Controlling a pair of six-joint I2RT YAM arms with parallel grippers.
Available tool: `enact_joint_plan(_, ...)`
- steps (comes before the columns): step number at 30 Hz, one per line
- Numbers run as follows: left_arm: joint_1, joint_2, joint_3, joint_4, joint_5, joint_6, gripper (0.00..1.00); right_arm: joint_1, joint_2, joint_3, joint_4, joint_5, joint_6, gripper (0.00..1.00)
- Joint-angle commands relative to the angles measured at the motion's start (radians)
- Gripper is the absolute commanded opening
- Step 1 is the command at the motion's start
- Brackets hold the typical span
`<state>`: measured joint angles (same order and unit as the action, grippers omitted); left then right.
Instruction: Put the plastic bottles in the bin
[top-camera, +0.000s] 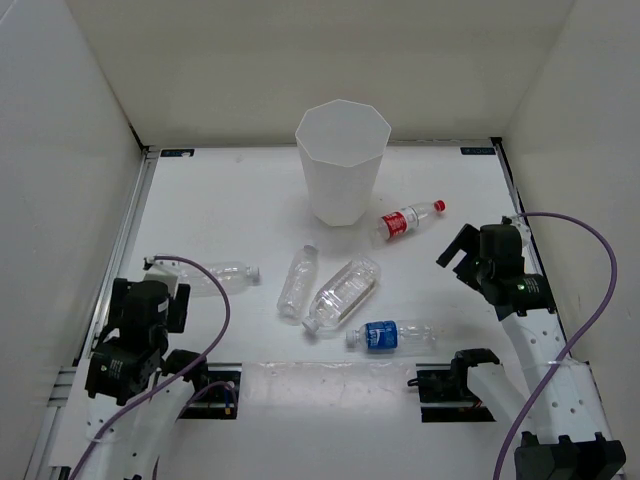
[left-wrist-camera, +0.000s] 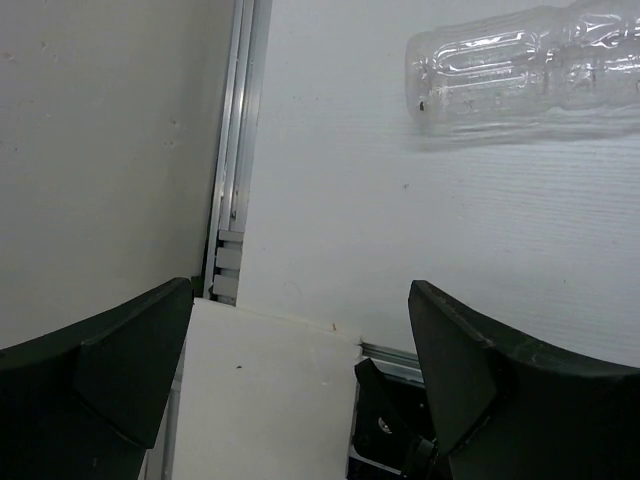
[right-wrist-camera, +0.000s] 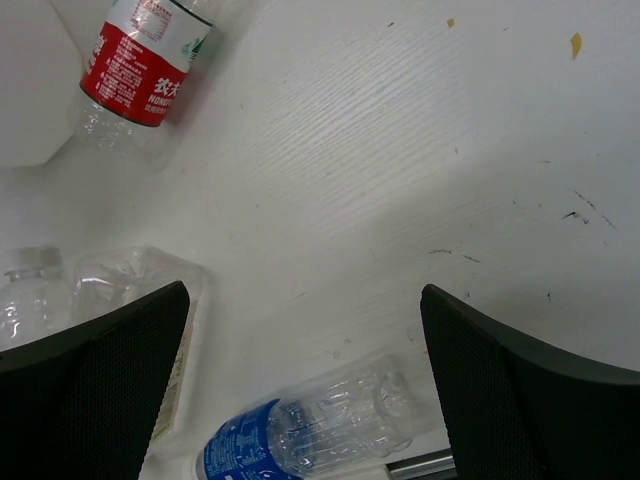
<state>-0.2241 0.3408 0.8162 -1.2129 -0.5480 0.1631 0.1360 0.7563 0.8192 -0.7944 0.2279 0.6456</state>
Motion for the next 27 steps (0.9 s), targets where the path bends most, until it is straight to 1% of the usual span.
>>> enact_joint_plan(1, 0.017, 0.006, 0.040, 0.010, 0.013, -0.034, 1.00, 0.004, -0.009, -0.002, 0.000, -0.019, -0.010, 1.00)
enact_joint_plan(3, 0.017, 0.039, 0.040, 0.010, -0.018, -0.066, 1.00, 0.004, -0.009, -0.002, 0.000, -0.019, -0.011, 1.00)
enact_joint_plan(4, 0.017, 0.052, 0.029, 0.019, -0.058, -0.066, 1.00, 0.004, -0.009, -0.002, 0.000, -0.019, -0.011, 1.00)
enact_joint_plan(6, 0.017, 0.095, -0.026, 0.045, -0.114, -0.066, 1.00, 0.004, 0.015, 0.008, 0.000, -0.019, 0.000, 1.00)
enact_joint_plan(7, 0.031, 0.095, -0.055, 0.073, -0.219, -0.066, 1.00, 0.004, 0.024, 0.018, 0.000, -0.019, 0.015, 1.00)
enact_joint_plan(9, 0.049, 0.121, -0.106, 0.084, -0.260, -0.066, 1.00, 0.004, 0.075, 0.037, 0.000, -0.019, 0.121, 1.00)
enact_joint_plan(10, 0.049, 0.130, -0.117, 0.084, -0.221, -0.051, 1.00, 0.004, 0.098, 0.046, 0.021, -0.019, 0.159, 1.00)
enact_joint_plan(11, 0.049, 0.130, -0.117, 0.084, -0.190, -0.036, 1.00, 0.004, 0.157, 0.061, 0.047, -0.047, 0.211, 1.00)
enact_joint_plan(13, 0.049, 0.130, -0.117, 0.084, -0.147, -0.027, 1.00, 0.004, 0.236, 0.110, 0.111, -0.093, 0.256, 1.00)
enact_joint_plan(14, 0.049, 0.130, -0.101, 0.084, -0.115, -0.027, 1.00, 0.004, 0.332, 0.138, 0.112, -0.093, 0.284, 1.00)
enact_joint_plan(15, 0.049, 0.130, -0.092, 0.084, -0.100, -0.016, 1.00, 0.004, 0.383, 0.170, 0.112, -0.093, 0.311, 1.00)
enact_joint_plan(16, 0.049, 0.130, -0.080, 0.095, -0.086, -0.016, 1.00, 0.004, 0.435, 0.204, 0.112, -0.076, 0.312, 1.00)
enact_joint_plan(17, 0.049, 0.130, -0.080, 0.095, -0.061, -0.002, 1.00, 0.013, 0.534, 0.274, 0.101, -0.067, 0.325, 1.00)
enact_joint_plan(19, 0.049, 0.142, -0.080, 0.108, -0.052, 0.009, 1.00, 0.013, 0.631, 0.351, 0.101, -0.085, 0.301, 1.00)
enact_joint_plan(20, 0.049, 0.153, -0.090, 0.124, -0.040, 0.021, 1.00, 0.013, 0.725, 0.436, 0.110, -0.085, 0.289, 1.00)
enact_joint_plan(22, 0.049, 0.153, -0.109, 0.144, -0.040, 0.032, 1.00, 0.013, 0.816, 0.515, 0.087, -0.064, 0.289, 1.00)
enact_joint_plan(23, 0.049, 0.164, -0.123, 0.153, -0.040, 0.032, 1.00, -0.001, 0.906, 0.552, 0.066, -0.064, 0.305, 1.00)
enact_joint_plan(25, 0.049, 0.164, -0.133, 0.153, -0.040, 0.044, 1.00, -0.025, 0.991, 0.645, 0.038, -0.116, 0.315, 1.00)
enact_joint_plan(26, 0.060, 0.164, -0.134, 0.153, -0.040, 0.044, 1.00, -0.035, 1.071, 0.675, 0.038, -0.134, 0.315, 1.00)
enact_joint_plan(27, 0.069, 0.164, -0.143, 0.153, -0.040, 0.044, 1.00, -0.035, 1.113, 0.748, -0.010, -0.134, 0.330, 1.00)
